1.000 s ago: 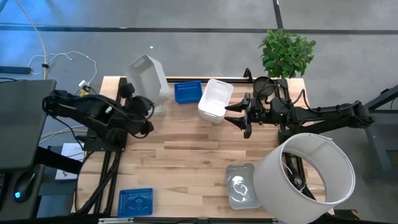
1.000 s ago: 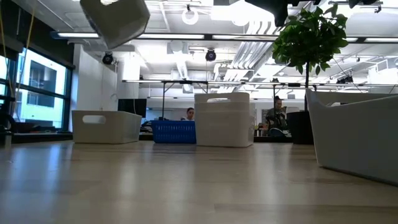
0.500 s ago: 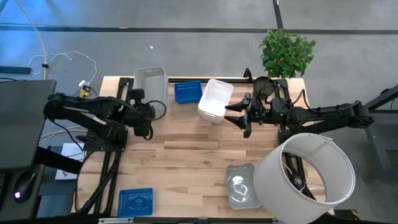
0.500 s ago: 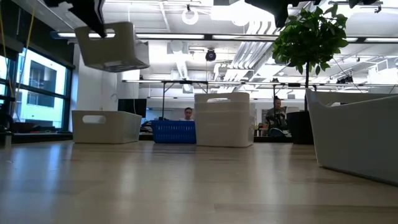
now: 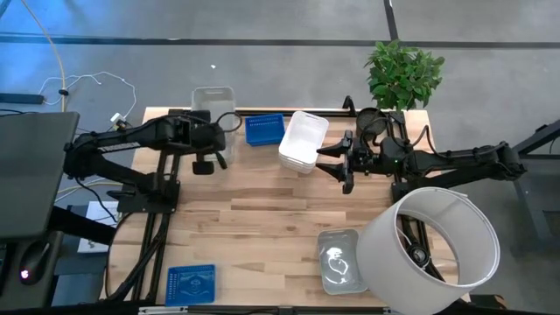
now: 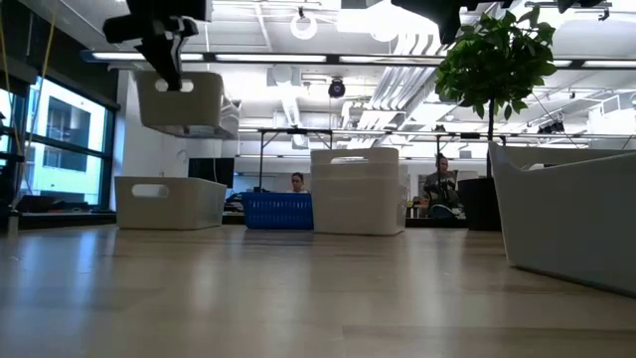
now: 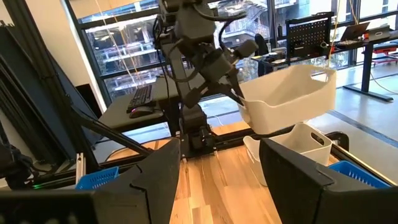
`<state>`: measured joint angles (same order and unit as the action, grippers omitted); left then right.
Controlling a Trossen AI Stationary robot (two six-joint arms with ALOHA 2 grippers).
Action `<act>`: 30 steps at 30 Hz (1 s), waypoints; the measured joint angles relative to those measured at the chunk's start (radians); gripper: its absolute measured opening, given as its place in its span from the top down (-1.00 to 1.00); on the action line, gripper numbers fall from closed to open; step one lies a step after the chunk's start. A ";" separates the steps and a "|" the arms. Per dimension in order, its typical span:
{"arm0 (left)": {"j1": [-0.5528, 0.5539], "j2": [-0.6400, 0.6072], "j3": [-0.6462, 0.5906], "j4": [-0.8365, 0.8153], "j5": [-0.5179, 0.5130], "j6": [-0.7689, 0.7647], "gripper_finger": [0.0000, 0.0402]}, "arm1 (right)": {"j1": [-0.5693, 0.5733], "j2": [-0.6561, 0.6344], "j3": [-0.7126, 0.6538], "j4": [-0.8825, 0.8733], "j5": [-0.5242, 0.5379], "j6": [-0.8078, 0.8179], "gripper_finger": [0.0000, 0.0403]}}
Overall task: Stack baskets by color
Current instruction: Stack the bottom left gray bin on the top gray bin
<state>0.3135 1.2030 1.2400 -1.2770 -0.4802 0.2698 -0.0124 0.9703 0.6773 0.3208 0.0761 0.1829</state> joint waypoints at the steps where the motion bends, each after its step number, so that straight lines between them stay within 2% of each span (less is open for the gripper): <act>1: 0.010 0.009 0.000 0.006 0.004 0.007 1.00 | 0.000 0.000 0.000 -0.001 0.000 0.000 -0.04; 4: 0.037 0.026 -0.028 0.028 0.009 0.051 1.00 | 0.000 0.000 0.000 -0.003 0.000 0.000 -0.04; 8: 0.060 0.025 -0.125 0.048 -0.001 0.085 1.00 | 0.000 0.000 0.000 -0.003 0.000 0.001 -0.04; 13: 0.080 -0.027 -0.251 0.143 -0.002 0.052 1.00 | 0.000 0.000 0.000 -0.003 0.000 0.002 -0.04; 17: 0.079 -0.066 -0.320 0.190 0.014 0.092 1.00 | 0.000 0.000 0.000 -0.004 0.000 0.003 -0.04; 30: 0.080 -0.060 -0.397 0.286 0.067 0.139 1.00 | 0.000 0.000 0.000 -0.019 0.029 0.000 -0.04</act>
<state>0.3935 1.1427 0.8429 -0.9911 -0.4128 0.4090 -0.0120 0.9703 0.6773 0.3016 0.1047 0.1833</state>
